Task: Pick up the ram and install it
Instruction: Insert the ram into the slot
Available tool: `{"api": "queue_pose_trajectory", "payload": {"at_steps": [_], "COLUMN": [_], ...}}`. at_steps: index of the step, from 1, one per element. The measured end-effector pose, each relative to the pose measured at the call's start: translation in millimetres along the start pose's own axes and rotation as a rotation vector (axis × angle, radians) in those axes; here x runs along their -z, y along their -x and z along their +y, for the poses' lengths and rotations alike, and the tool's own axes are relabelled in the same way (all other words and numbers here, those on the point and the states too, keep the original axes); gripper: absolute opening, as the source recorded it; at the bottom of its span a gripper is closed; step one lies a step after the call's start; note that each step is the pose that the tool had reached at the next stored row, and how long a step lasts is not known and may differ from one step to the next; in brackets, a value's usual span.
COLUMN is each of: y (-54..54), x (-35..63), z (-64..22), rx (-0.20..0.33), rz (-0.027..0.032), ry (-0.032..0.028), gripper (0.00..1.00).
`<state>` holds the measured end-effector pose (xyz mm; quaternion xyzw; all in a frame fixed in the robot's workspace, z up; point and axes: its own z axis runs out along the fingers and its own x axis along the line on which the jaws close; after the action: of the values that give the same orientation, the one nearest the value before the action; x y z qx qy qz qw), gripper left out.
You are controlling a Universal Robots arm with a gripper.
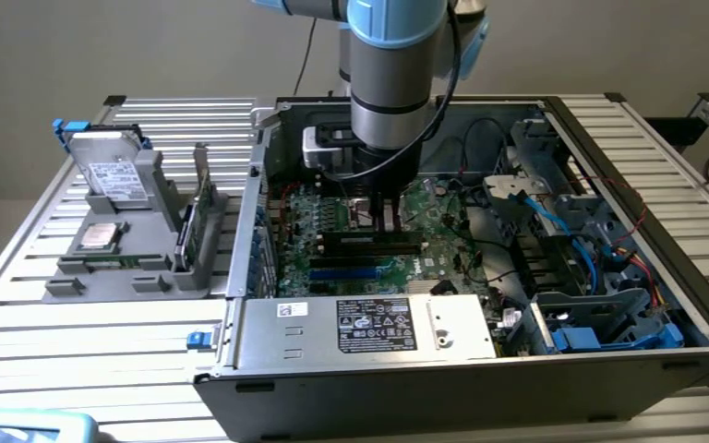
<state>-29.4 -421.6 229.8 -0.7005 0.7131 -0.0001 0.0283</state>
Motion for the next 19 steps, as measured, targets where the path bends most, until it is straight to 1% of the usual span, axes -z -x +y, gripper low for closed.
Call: {"api": "queue_pose_trajectory", "payload": {"at_steps": [7,19], "y": [-0.1,0.1], "x": [-2.3,-2.8], "z": [0.1,0.6], "rx": [0.001,0.003], "rz": [0.0003,0.0012], "ry": [0.0010,0.0010], "gripper": [0.14,0.14]}}
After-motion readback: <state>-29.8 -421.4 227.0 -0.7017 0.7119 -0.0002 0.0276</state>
